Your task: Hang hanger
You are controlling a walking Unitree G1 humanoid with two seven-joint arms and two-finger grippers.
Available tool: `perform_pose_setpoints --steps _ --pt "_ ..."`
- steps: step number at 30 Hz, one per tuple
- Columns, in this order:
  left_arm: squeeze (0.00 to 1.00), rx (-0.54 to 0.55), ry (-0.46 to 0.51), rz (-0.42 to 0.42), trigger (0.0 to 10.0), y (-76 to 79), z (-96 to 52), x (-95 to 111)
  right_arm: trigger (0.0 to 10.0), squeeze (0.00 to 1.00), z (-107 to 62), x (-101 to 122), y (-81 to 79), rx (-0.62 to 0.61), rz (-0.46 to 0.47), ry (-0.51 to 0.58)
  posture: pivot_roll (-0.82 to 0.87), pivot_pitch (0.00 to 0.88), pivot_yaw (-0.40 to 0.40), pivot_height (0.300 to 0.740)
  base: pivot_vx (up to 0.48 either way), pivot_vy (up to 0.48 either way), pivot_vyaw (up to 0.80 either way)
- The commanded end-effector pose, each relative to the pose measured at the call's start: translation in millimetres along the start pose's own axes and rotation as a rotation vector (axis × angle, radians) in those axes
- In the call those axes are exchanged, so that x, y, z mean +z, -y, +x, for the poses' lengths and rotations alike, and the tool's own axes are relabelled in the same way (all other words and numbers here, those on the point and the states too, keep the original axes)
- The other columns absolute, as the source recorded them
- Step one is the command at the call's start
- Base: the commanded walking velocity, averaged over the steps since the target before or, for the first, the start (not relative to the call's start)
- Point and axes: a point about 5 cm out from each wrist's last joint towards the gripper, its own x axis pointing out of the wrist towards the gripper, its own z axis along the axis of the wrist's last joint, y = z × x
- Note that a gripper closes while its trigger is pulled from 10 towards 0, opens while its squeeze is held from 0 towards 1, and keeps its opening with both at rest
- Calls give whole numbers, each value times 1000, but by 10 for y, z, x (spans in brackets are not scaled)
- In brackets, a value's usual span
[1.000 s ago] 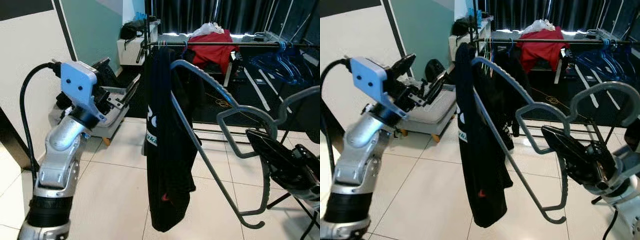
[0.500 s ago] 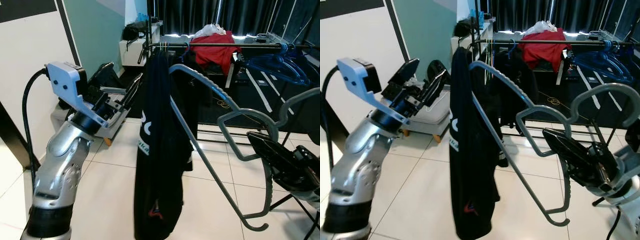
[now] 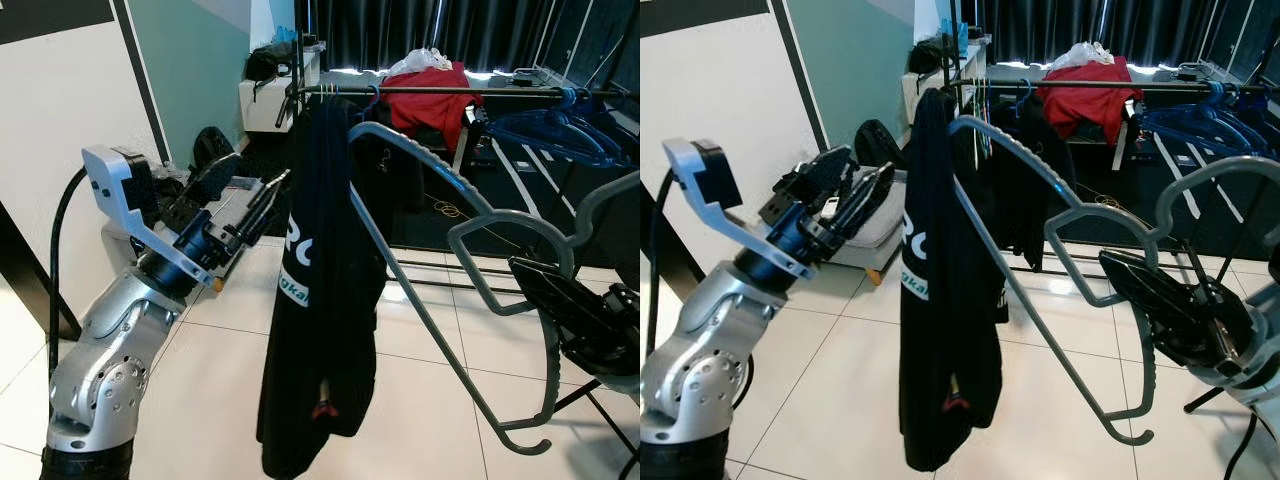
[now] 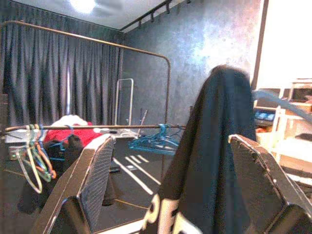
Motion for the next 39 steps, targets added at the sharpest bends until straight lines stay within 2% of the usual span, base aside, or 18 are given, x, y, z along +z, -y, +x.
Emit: perform_pose_setpoints --steps 1,8,15,16,17,19,20,26,38,39 --pt "0 -3 9 -13 10000 44 34 18 10000 0 42 13 -2 33 -9 -7 -58 0 -5 740 0 0 0" --pt "0 -11 12 -48 10000 177 131 38 10000 0 87 -40 9 57 6 -17 -52 0 -8 740 0 0 0" --pt "0 25 -29 -34 9843 169 145 7 10000 0 88 -46 10 59 8 -21 -53 0 -6 740 0 0 0" --pt "0 30 -48 -6 7176 164 146 -9 10000 0 84 -44 10 58 7 -21 -53 0 -5 740 0 0 0" --pt "0 30 -71 36 3647 163 144 -24 10000 0 82 -44 12 57 6 -21 -53 0 -4 740 0 0 0" --pt "0 30 -71 36 3647 163 144 -24 10000 0 82 -44 12 57 6 -21 -53 0 -4 740 0 0 0" --pt "0 33 -85 65 0 158 146 -35 10000 0 81 -47 12 57 6 -20 -54 0 -3 740 0 0 0" --pt "0 37 -107 118 0 148 157 -48 10000 0 83 -53 14 56 4 -19 -55 0 -2 740 0 0 0" --pt "0 40 -112 142 0 146 164 -33 10000 0 78 -64 26 43 -4 -25 -55 0 -3 740 0 0 0" --pt "0 30 -98 141 0 151 178 -3 10000 0 72 -85 80 -6 -27 -37 -55 0 -5 740 0 0 0"
